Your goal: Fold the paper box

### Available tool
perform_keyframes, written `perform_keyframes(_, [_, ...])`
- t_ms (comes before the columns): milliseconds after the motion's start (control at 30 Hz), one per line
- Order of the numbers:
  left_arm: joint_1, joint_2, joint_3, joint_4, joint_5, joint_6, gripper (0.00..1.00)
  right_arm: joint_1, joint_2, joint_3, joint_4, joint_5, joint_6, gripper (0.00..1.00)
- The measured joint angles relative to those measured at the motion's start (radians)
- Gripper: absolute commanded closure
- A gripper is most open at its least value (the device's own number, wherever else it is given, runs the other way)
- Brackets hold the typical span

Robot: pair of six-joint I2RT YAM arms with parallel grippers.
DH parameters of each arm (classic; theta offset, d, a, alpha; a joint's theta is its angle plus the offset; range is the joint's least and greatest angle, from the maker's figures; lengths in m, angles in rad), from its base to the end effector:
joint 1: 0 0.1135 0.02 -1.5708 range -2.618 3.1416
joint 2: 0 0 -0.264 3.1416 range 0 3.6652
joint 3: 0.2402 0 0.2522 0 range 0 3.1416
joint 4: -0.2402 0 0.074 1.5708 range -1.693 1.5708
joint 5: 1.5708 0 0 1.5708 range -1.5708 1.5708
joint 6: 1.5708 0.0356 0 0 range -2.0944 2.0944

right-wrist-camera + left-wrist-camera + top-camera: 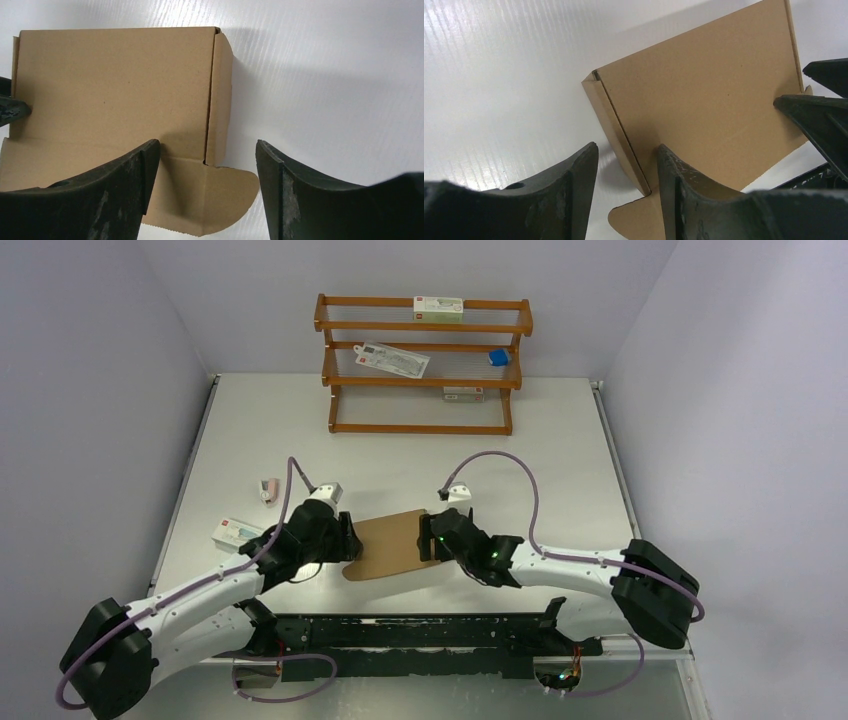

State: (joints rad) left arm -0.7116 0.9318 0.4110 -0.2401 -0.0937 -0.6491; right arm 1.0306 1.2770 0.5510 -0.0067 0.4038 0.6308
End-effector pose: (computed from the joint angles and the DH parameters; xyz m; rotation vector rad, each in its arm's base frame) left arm 0.1416 -0.1177 0.1801 0.0268 2.3982 -0.5592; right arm 0.1385 0.2037 0.1770 -0.2468 2.2556 0.4313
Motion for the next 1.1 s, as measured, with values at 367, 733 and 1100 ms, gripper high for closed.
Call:
perform_keyframes(367, [0.0,0.056,-0.046,0.177,0.016,-0.003,0.51,0.0,-0.038,-0.11,0.17,-0.013,-0.003,0.39])
perform_keyframes(733, [0.0,0.045,-0.045,0.218,-0.065,0.033,0.31,-0.001,-0.176,-0.111,0.132,0.014,-0.111,0.28])
perform_keyframes(1100, [0.014,-0.142,-0.019,0.154,-0.151,0.017,0.07,-0.001,-0.242,-0.07,0.056,-0.126,-0.374,0.15])
